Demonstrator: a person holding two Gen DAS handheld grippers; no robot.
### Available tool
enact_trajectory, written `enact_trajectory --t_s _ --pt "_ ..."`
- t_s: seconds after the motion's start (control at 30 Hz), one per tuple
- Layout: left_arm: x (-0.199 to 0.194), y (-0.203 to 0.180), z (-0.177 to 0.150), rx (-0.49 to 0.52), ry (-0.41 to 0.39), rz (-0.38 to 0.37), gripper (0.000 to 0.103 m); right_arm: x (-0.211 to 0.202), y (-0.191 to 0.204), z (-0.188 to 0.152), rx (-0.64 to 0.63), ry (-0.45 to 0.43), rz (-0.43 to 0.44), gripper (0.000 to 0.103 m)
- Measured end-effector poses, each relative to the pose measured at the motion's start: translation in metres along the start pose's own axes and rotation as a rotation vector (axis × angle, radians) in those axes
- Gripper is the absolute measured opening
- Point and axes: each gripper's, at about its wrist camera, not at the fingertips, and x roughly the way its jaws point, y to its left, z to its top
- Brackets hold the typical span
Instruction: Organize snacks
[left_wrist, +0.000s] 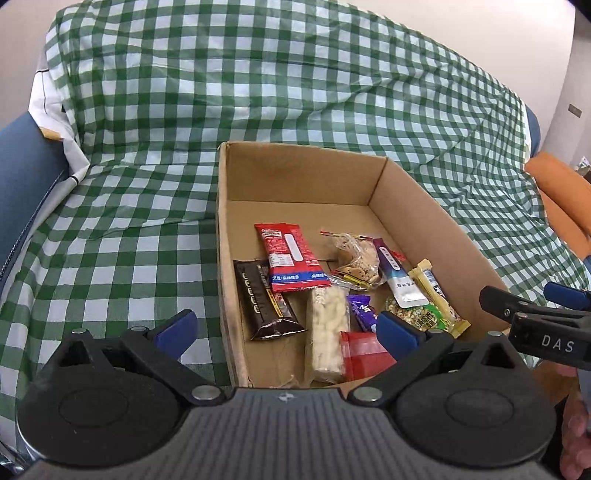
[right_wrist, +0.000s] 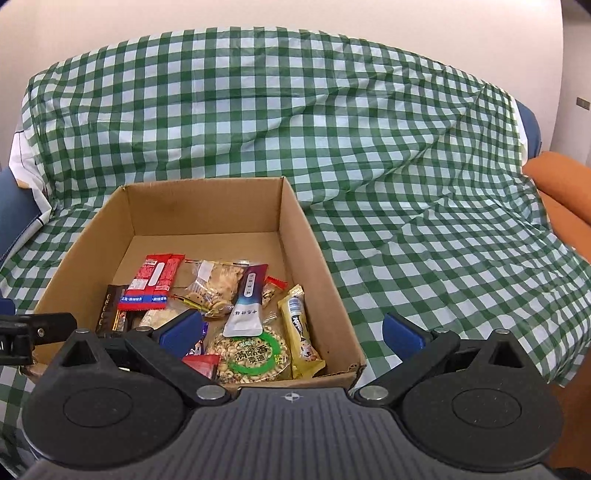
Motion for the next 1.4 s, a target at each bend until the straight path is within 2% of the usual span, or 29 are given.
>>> enact_trajectory --t_s 0.33,1.4 --pt "0.009 -0.009 0.002 0.018 0.009 -0.016 0.103 0.002 0.008 0.004 -0.015 -0.01 0.02 0.102" --pt "0.017 -0.005 0.002 -0.04 0.056 -0.02 0.103 0.007 0.012 0.007 -0.046 0.001 0.036 0.102"
